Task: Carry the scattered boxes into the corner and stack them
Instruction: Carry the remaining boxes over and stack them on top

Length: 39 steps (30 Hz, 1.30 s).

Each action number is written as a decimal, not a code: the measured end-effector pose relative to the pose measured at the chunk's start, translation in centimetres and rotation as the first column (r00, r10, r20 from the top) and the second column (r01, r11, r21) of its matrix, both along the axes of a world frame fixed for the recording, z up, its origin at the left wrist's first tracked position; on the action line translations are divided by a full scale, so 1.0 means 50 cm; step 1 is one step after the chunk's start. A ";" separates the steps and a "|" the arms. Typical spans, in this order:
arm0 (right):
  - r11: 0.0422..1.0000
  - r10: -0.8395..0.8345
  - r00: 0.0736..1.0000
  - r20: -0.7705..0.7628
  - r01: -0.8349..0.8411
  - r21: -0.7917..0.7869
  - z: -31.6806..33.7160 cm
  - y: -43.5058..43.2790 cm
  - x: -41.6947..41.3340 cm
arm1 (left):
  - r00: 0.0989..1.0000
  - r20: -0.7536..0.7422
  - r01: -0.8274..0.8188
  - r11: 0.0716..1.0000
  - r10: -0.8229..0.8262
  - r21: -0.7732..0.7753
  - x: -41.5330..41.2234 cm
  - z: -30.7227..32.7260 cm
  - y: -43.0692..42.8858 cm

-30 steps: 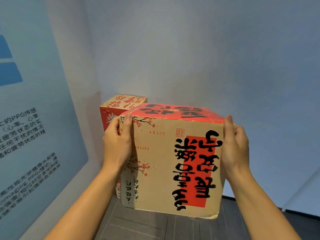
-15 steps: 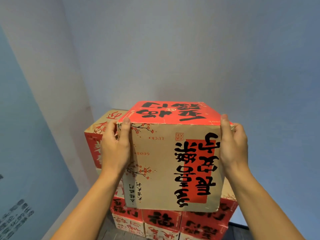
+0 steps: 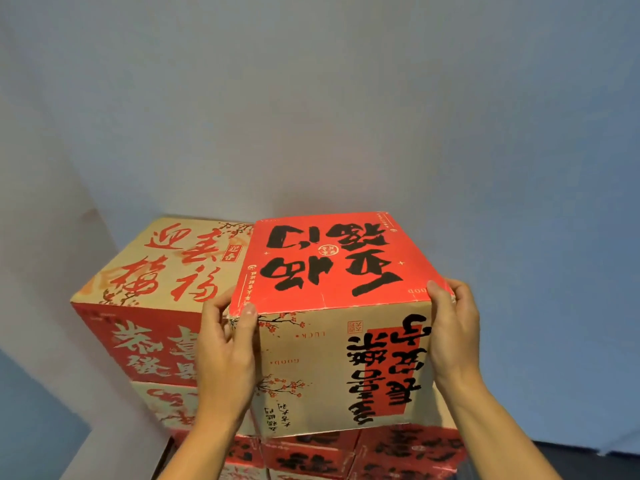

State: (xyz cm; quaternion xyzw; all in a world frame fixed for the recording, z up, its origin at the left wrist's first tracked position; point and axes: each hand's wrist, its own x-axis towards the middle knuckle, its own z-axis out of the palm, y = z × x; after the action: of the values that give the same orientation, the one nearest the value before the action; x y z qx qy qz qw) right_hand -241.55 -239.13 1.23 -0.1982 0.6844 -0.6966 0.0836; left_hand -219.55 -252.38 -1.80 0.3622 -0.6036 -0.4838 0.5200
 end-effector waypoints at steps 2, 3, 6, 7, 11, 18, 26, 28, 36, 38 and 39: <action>1.000 -0.009 1.000 0.017 0.009 0.000 -0.030 -0.021 -0.016 | 1.000 0.027 -0.007 1.000 0.007 -0.014 -0.009 -0.032 -0.012; 1.000 -0.002 1.000 0.026 0.001 0.003 -0.045 -0.033 -0.023 | 1.000 0.022 -0.018 1.000 0.018 -0.006 -0.014 -0.044 -0.017; 0.999 0.028 0.998 0.054 -0.029 0.021 -0.087 -0.054 -0.040 | 0.999 0.028 -0.030 0.999 0.031 -0.017 -0.026 -0.068 -0.032; 0.999 0.033 0.997 0.069 -0.035 0.025 -0.101 -0.060 -0.043 | 0.999 0.029 -0.028 0.999 0.029 -0.023 -0.030 -0.074 -0.036; 0.999 0.037 0.991 0.130 -0.039 0.012 -0.140 -0.068 -0.062 | 0.999 0.017 -0.037 0.999 0.037 -0.022 -0.050 -0.096 -0.034; 0.999 0.026 0.992 0.126 -0.030 0.030 -0.184 -0.065 -0.100 | 0.997 0.050 -0.055 0.998 0.054 0.021 -0.070 -0.170 -0.022; 0.997 0.052 0.989 0.139 -0.059 0.044 -0.232 -0.041 -0.091 | 0.989 0.145 -0.015 0.999 0.011 0.033 -0.059 -0.204 -0.010; 0.999 0.045 0.988 0.149 -0.047 0.009 -0.239 -0.032 -0.096 | 0.991 0.137 -0.016 0.998 0.007 0.059 -0.053 -0.201 0.000; 0.995 0.096 0.866 0.491 -0.070 -0.070 -0.267 -0.022 -0.086 | 0.999 -0.006 -0.028 0.713 0.045 0.700 -0.064 -0.187 0.044; 0.991 0.130 0.853 0.505 -0.096 -0.094 -0.268 -0.031 -0.074 | 0.995 -0.061 -0.010 0.701 0.076 0.713 -0.076 -0.174 0.030; 0.990 0.136 0.846 0.515 -0.100 -0.098 -0.270 -0.035 -0.070 | 0.995 -0.065 -0.011 0.717 0.077 0.697 -0.079 -0.170 0.023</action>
State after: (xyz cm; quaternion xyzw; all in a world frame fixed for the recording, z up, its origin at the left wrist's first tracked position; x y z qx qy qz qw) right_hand -245.05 -240.86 -12.27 -0.0469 0.5988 -0.7405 0.3014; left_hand -223.51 -251.24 -10.27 0.5233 -0.3450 -0.6782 0.3835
